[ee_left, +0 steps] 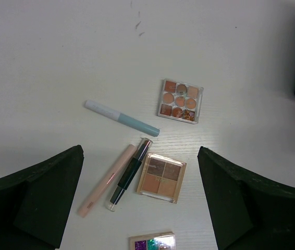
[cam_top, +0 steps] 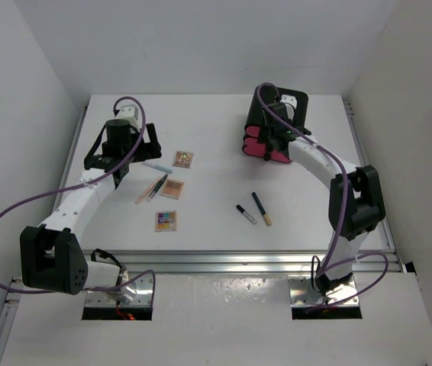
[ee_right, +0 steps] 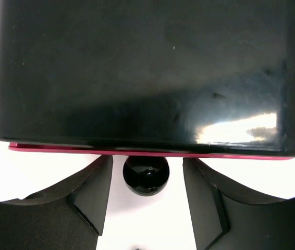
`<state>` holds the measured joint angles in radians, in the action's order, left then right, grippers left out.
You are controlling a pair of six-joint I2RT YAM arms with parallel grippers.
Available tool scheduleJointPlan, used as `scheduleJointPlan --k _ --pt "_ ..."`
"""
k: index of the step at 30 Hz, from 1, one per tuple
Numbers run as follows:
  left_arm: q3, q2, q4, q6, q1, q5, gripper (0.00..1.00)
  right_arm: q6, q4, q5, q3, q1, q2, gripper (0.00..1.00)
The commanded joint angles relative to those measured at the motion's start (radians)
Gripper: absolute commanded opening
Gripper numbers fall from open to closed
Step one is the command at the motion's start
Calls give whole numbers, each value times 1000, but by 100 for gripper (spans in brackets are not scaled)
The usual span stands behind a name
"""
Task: Organize the makeup
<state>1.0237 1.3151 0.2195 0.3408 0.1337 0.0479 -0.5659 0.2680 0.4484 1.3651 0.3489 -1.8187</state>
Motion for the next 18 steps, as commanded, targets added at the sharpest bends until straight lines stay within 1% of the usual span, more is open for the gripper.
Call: scheduleJointPlan --k 1,3,5,6,10,13,14,18 --pt "9 -17 -22 -6 -11 -11 97 32 -61 49 52 -2 -14 57" --pt "9 -17 -22 -6 -11 -11 97 41 -67 71 54 -4 -17 57" --pt "9 -17 -22 -6 -11 -11 97 55 -69 68 63 15 -25 57" --pt "9 -17 -22 -6 -11 -11 97 54 -67 69 72 -4 -28 57" --pt "9 -17 -22 -6 -11 -11 97 40 -44 50 66 -1 -15 57" --pt "9 -17 -22 -6 -11 -11 97 12 -47 30 5 12 21 59" --pt "0 -17 -22 -6 -11 -11 97 11 -52 35 -44 16 39 59" --pt "-1 -17 -22 -6 -11 -20 97 -37 -43 82 -98 45 55 59"
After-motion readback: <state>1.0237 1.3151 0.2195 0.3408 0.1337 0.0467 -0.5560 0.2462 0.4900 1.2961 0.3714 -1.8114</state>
